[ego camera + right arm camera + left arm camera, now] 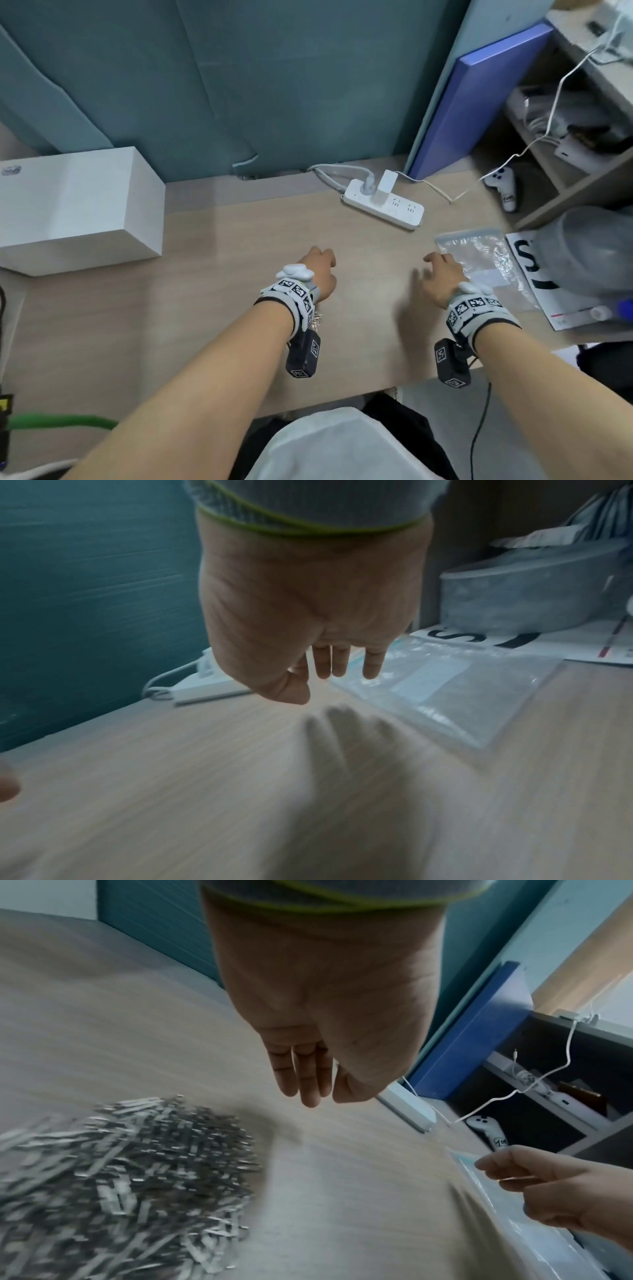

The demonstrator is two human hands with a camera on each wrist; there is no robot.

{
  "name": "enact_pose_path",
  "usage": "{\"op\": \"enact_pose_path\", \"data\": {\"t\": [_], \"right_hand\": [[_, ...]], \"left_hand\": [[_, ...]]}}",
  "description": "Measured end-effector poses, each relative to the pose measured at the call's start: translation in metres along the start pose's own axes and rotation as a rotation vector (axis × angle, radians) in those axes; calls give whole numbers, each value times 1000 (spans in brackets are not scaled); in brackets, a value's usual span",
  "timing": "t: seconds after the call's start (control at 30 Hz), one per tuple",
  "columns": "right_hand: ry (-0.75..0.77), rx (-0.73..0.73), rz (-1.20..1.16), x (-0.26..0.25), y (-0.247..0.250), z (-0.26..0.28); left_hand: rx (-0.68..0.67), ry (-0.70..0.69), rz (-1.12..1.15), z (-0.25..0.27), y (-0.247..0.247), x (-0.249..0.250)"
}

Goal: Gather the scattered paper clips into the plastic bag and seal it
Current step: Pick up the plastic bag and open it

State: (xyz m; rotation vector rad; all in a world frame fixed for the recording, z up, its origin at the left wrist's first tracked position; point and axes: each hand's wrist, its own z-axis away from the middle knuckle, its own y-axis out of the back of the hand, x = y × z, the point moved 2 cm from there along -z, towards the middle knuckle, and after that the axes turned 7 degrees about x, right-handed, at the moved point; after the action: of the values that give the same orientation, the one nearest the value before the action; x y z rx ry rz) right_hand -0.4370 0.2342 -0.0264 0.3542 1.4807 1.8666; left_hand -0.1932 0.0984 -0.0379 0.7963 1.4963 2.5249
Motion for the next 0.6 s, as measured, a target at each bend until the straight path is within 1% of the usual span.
{"op": "enact_pose_path", "data": {"t": [0.1,0.13,0.2,0.27,0.33,0.43,0.47,0.53,0.6], "right_hand": [[-6,42,-10,39,14,-27],[-2,25,-18,49,17,-36],[-9,-43,-58,92,24,-60],[40,-107,-129,93,17,-63],[84,-141,-245,91,15,-61],[82,-332,-386,116,9,-67],[83,-370,-409,121,6,-69],[109,-395,-449,125,2,-72],[130,-376,-479,122,0,-74]], "left_hand": [[-24,21,-23,-19,-19,32],[-32,32,-19,-24,-27,46],[-33,31,-2,-42,-54,101],[-20,32,33,-47,-63,120],[-12,19,53,-56,-75,141],[-36,6,81,-69,-96,195],[-43,-2,83,-72,-101,208],[-65,7,88,-73,-110,225],[-78,47,130,-72,-116,228]]}}
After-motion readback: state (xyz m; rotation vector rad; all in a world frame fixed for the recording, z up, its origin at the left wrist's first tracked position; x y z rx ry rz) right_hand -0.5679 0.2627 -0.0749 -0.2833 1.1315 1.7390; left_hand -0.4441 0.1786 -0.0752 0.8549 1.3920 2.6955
